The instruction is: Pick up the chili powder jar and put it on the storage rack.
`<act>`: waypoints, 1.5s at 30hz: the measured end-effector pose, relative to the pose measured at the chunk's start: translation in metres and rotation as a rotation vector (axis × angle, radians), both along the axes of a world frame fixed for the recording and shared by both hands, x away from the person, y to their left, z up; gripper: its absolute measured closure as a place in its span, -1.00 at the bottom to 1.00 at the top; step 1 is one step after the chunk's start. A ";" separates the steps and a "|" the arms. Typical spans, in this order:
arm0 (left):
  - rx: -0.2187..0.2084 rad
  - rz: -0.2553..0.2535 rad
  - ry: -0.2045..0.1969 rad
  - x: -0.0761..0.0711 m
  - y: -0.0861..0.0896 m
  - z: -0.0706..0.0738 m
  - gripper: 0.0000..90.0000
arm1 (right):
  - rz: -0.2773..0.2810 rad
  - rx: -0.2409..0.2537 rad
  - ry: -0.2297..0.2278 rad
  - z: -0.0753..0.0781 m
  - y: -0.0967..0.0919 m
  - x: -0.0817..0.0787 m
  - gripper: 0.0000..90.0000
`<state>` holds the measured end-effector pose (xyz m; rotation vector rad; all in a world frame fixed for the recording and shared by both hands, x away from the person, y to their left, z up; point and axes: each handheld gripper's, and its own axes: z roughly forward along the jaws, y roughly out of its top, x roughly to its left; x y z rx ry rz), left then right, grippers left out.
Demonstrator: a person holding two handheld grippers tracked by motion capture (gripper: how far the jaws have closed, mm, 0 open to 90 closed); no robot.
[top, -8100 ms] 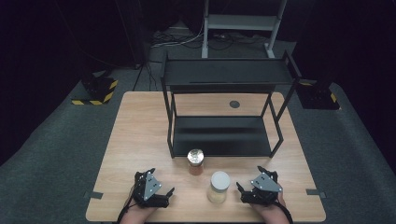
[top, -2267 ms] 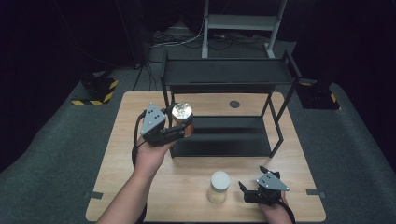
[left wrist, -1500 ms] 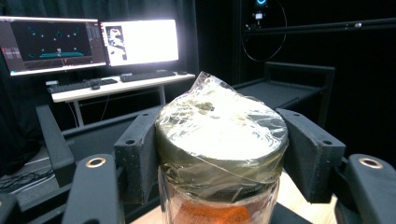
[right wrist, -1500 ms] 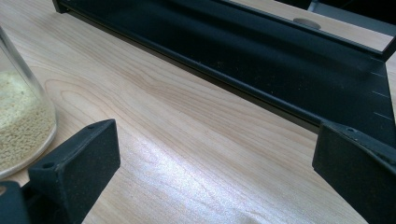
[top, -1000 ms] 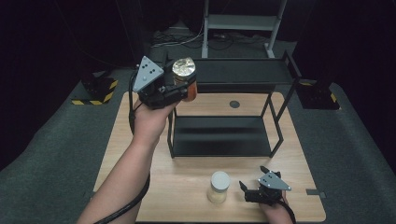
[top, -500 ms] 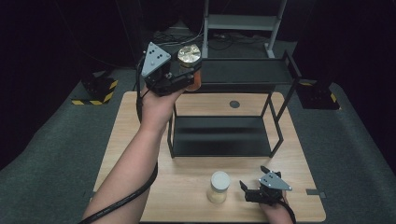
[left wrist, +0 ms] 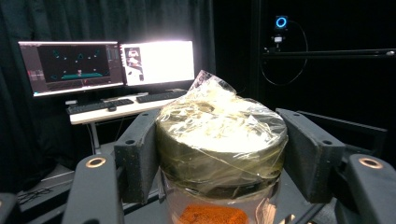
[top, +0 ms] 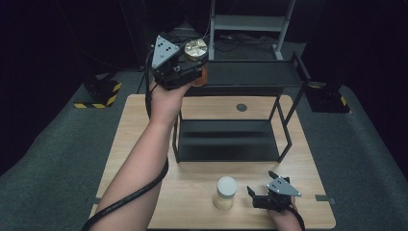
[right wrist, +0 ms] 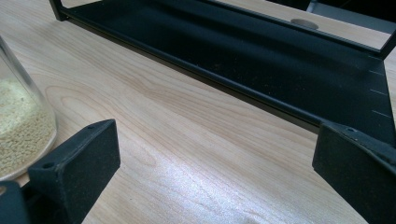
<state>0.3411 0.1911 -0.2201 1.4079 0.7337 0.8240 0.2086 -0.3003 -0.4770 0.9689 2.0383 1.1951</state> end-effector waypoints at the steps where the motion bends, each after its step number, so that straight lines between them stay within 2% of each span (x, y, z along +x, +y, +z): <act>1: 0.000 0.002 0.000 0.002 0.000 0.000 -0.23 | 0.001 0.001 0.000 0.000 0.000 0.000 -1.00; 18: 0.003 0.025 0.022 0.020 -0.009 -0.006 -0.23 | 0.001 0.011 0.002 0.000 -0.002 0.000 -1.00; 28: 0.010 0.019 0.034 0.025 -0.015 -0.007 -0.23 | 0.002 0.013 0.001 -0.001 -0.002 0.000 -1.00; 45: -0.009 0.031 0.060 0.032 -0.016 -0.008 -0.24 | 0.003 0.013 0.002 -0.001 -0.002 0.000 -1.00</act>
